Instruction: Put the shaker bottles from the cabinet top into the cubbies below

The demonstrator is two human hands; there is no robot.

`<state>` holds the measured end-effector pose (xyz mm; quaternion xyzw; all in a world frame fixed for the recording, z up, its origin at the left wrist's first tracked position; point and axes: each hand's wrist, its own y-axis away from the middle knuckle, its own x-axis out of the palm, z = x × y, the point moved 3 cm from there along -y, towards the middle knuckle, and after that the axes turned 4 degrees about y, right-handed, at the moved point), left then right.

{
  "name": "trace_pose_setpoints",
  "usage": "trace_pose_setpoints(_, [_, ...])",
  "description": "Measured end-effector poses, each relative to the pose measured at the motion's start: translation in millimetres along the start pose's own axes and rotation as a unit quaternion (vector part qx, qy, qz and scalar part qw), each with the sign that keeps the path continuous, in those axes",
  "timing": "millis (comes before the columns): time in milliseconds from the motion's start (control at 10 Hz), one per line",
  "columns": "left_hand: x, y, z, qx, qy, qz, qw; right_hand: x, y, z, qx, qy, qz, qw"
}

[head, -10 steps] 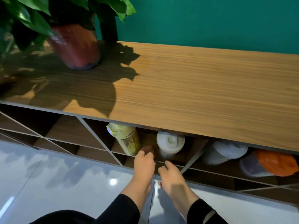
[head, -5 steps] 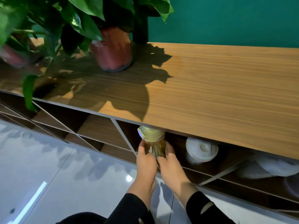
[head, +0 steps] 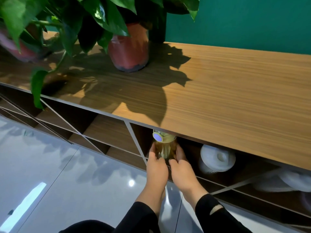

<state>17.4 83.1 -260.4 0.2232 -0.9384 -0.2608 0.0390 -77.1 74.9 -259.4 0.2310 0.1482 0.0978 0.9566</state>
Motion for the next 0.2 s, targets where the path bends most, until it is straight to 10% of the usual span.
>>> trace_pose_setpoints(200, [-0.4,9.8,9.3,-0.003,0.02,-0.067,0.998,-9.2,6.1,-7.4,0.002,-0.014,-0.02,1.0])
